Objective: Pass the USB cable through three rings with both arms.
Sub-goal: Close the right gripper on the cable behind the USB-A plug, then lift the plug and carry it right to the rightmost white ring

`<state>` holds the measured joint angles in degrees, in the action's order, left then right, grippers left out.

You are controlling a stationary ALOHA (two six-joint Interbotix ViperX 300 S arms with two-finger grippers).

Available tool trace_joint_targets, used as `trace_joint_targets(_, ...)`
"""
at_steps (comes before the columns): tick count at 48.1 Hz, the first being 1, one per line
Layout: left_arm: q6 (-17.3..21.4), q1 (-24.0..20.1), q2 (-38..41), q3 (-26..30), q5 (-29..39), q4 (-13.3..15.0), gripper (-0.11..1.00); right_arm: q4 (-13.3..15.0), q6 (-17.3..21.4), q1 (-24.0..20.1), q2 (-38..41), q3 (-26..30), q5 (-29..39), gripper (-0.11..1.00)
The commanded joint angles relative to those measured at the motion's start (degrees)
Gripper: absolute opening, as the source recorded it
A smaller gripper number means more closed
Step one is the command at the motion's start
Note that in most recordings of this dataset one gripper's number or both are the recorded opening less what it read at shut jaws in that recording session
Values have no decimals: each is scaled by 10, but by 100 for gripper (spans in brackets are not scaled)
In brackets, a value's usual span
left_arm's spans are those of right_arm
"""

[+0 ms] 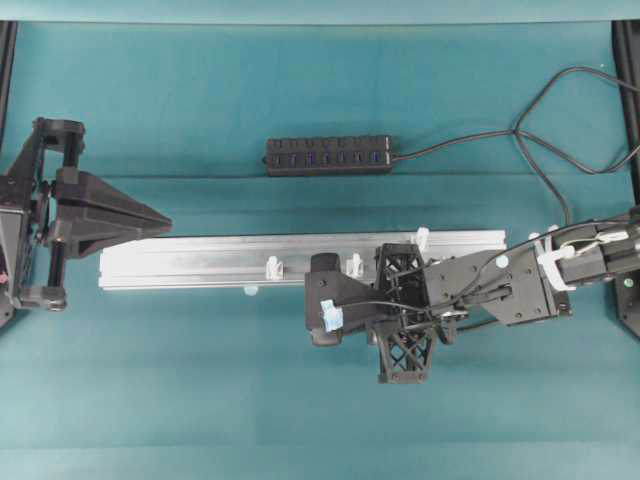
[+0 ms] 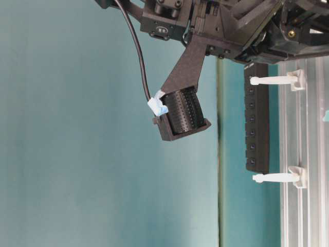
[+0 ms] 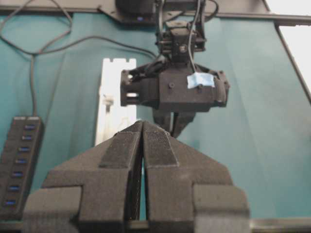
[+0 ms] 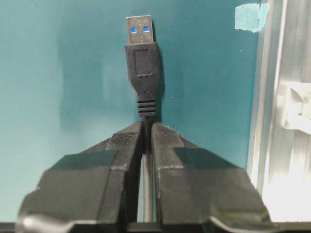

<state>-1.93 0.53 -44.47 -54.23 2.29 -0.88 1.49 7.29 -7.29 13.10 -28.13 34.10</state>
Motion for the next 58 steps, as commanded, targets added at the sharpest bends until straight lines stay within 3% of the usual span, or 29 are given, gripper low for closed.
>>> trace_joint_targets(1, 0, 1, -1, 18, -6, -2, 2, 3, -8, 3, 2, -1, 3, -8)
trace_joint_targets(13, 0, 1, -1, 18, -6, -2, 2, 3, -8, 2, -2, 3, 14, -8)
trace_joint_targets(21, 0, 1, -1, 19, -6, -2, 2, 4, -18, 1, -31, 27, 79, -8)
trace_joint_targets(38, 0, 0, -3, 19, -4, -2, 2, 4, -113, 13, -56, 90, 221, -8)
trace_joint_targets(52, -1, 0, -4, 19, -3, -2, 2, 4, -120, 44, -117, 104, 299, -8)
trace_joint_targets(58, -1, 0, -4, 19, -2, -2, 2, 18, -119, 60, -149, 102, 344, -8)
